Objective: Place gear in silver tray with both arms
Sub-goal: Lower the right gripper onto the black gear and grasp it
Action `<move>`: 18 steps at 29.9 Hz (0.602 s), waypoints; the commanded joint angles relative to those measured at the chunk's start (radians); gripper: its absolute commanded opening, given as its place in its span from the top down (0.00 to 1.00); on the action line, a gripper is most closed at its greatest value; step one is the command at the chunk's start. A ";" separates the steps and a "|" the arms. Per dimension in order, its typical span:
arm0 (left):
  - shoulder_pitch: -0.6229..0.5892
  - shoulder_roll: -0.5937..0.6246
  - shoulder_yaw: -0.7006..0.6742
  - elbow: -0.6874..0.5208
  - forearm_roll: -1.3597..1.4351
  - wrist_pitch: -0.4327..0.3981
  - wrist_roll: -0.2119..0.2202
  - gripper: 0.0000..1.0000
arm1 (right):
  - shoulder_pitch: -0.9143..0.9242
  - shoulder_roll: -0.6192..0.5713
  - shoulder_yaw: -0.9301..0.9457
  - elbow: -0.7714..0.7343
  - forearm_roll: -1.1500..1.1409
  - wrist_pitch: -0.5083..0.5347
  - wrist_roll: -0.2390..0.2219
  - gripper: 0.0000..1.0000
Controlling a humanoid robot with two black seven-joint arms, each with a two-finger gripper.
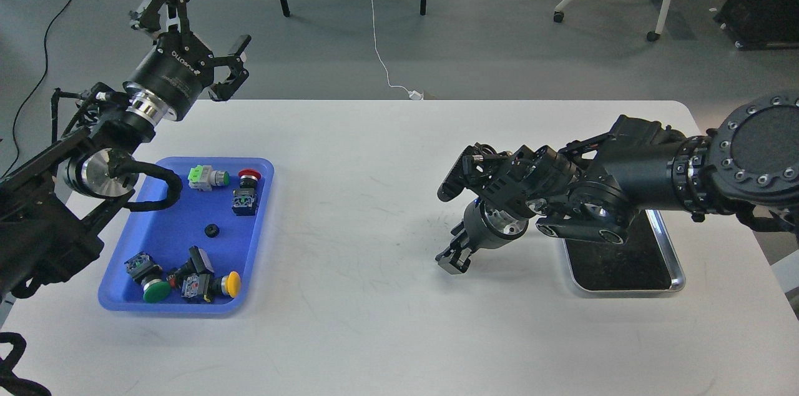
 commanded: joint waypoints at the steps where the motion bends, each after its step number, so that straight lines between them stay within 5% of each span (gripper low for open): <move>1: 0.001 0.013 0.000 0.000 0.000 -0.002 0.000 0.02 | 0.000 -0.004 -0.002 0.002 -0.001 0.000 0.001 0.61; 18: 0.001 0.033 0.001 0.000 0.000 -0.007 0.000 0.02 | 0.014 -0.024 -0.031 0.028 -0.016 0.005 -0.002 0.61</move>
